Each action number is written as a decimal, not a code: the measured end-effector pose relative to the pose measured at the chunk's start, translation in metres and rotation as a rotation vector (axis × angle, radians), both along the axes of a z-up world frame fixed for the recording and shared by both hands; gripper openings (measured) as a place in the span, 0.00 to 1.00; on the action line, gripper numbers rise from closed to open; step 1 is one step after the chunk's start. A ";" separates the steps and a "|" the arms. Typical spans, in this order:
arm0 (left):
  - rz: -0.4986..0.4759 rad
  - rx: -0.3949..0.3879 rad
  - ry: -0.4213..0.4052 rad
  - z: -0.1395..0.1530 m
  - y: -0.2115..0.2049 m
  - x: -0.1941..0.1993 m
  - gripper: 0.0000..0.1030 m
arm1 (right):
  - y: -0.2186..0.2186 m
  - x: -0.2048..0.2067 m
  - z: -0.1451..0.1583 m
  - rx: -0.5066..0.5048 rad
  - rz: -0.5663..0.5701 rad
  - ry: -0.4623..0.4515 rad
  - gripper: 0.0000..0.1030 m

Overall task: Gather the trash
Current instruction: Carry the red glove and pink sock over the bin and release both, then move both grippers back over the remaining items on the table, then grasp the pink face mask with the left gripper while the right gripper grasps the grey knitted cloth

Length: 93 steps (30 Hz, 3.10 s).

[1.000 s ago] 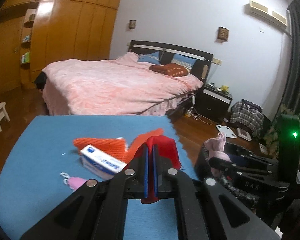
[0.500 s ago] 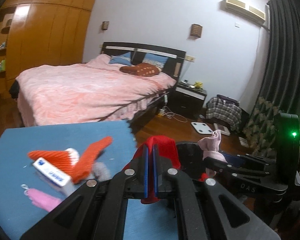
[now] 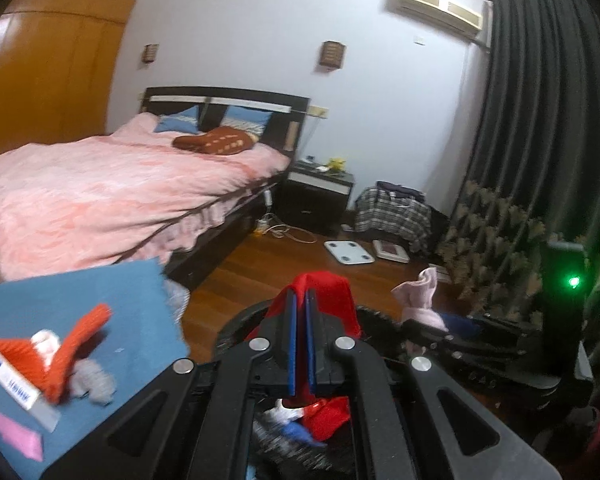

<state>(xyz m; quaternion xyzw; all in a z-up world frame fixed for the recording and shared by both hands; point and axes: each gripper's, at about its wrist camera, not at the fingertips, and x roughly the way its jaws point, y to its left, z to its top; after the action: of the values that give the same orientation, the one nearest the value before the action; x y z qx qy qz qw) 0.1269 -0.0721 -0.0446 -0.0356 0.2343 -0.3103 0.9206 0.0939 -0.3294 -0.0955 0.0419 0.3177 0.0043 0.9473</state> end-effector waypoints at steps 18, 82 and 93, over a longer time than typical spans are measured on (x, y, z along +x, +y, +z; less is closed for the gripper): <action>-0.079 0.030 0.125 -0.042 -0.047 0.021 0.48 | -0.037 -0.003 -0.036 -0.007 -0.086 0.061 0.48; 0.584 0.235 0.398 -0.167 0.271 0.028 0.59 | 0.245 0.084 -0.105 -0.024 0.316 0.106 0.93; 0.550 0.213 0.387 -0.166 0.267 0.032 0.30 | 0.255 0.111 -0.112 -0.014 0.310 0.143 0.92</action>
<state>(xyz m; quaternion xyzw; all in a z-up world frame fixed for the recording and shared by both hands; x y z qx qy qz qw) 0.1585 0.1949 -0.2103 -0.0592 0.4172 -0.0121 0.9068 0.2046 -0.0743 -0.2071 -0.0140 0.3870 0.1453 0.9105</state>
